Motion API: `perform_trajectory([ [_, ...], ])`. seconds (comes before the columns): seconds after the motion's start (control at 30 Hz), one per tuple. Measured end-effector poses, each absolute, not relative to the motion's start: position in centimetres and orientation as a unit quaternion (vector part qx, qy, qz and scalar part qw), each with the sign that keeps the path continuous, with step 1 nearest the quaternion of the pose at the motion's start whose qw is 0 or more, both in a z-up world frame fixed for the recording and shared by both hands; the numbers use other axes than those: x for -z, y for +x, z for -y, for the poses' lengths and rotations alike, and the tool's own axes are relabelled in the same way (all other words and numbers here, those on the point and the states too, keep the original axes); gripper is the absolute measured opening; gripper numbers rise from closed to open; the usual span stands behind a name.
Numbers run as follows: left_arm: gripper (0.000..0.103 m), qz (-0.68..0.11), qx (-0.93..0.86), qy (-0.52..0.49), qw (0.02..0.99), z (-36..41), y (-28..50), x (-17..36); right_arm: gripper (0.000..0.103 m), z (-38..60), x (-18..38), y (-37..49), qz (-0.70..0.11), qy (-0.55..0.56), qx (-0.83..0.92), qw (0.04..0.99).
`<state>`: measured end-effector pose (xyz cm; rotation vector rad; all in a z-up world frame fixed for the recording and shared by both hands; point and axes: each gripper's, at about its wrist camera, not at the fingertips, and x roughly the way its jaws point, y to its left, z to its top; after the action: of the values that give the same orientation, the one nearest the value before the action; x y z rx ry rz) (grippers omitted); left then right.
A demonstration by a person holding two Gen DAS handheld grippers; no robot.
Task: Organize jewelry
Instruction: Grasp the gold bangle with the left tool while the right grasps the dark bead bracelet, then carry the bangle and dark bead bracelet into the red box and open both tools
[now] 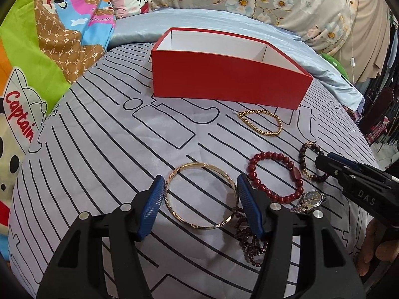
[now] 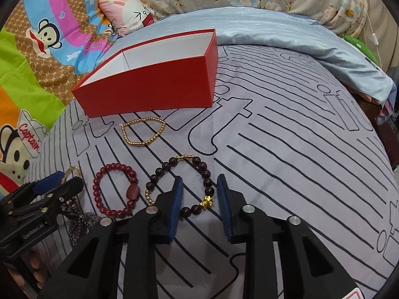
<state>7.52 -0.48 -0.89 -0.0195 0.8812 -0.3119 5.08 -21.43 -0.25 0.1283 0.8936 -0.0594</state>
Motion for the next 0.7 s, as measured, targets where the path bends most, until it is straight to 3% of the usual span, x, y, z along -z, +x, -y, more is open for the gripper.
perform_trajectory([
  [0.13, 0.058, -0.425, 0.15, -0.013, 0.892, 0.4, 7.5, 0.8, 0.007, 21.6, 0.2, 5.2, -0.434, 0.055, 0.034, 0.899],
  [0.43, 0.058, -0.414, 0.148, -0.032, 0.898, -0.6, 7.6, -0.9, 0.007, 21.8, -1.7, 4.7, -0.418, 0.082, 0.016, 0.905],
  [0.7, 0.058, -0.384, 0.157, -0.032, 0.909, -0.9, 8.2, -5.3, 0.007, 21.3, -7.2, 4.3, -0.365, 0.07, 0.0, 0.928],
])
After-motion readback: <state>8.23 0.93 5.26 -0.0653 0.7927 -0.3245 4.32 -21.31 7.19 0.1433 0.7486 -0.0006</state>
